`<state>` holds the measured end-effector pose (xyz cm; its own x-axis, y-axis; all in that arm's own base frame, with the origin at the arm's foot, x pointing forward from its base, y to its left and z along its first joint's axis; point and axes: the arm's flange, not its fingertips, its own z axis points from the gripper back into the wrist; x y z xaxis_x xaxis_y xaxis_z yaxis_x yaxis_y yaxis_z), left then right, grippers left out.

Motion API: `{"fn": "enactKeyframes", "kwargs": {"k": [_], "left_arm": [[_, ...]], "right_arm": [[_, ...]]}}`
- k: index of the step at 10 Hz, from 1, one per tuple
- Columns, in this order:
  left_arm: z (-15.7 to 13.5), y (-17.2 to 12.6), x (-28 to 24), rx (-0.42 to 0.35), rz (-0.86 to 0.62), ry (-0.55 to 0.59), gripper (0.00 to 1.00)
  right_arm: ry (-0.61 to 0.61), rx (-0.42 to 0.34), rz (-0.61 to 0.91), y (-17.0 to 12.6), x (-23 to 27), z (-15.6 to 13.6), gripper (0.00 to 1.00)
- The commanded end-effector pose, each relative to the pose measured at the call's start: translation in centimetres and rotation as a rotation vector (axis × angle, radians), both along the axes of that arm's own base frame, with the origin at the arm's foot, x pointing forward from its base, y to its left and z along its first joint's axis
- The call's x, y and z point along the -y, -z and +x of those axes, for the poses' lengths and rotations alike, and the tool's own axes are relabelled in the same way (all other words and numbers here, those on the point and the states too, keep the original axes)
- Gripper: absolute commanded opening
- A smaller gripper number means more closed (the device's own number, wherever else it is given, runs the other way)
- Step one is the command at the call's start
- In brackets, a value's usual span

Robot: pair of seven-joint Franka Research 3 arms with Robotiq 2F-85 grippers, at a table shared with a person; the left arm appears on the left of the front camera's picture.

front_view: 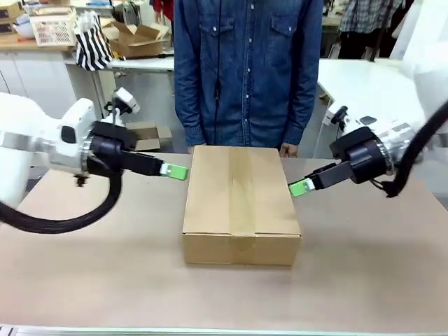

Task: Pack the gift set into the box.
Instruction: Press and hold the closed box until the human finishes sealing it.

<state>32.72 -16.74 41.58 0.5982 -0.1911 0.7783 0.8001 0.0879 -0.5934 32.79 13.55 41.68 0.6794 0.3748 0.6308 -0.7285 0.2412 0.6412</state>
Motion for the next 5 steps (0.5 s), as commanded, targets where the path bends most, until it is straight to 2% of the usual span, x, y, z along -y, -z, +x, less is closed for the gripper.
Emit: {"fn": "enactKeyframes", "kwargs": {"k": [1, 3, 4, 5], "left_arm": [[-6.1, 0.9, -5.5, -0.150, -0.004, -0.017, 1.00], [-6.8, 3.6, -9.1, -0.229, -0.107, -0.013, 1.00], [0.7, -0.6, -4.1, -0.147, -0.010, -0.025, 1.00], [0.7, -0.6, -4.1, -0.147, -0.010, -0.025, 1.00]], "right_arm": [[0.171, -0.022, 0.133, 1.0, 5.6, -4.1, 1.00], [0.422, 0.045, 0.220, 2.7, 10.0, -3.7, 1.00], [0.165, -0.026, 0.103, -1.3, 5.5, 1.6, 1.00], [0.165, -0.026, 0.103, -1.3, 5.5, 1.6, 1.00]]}}
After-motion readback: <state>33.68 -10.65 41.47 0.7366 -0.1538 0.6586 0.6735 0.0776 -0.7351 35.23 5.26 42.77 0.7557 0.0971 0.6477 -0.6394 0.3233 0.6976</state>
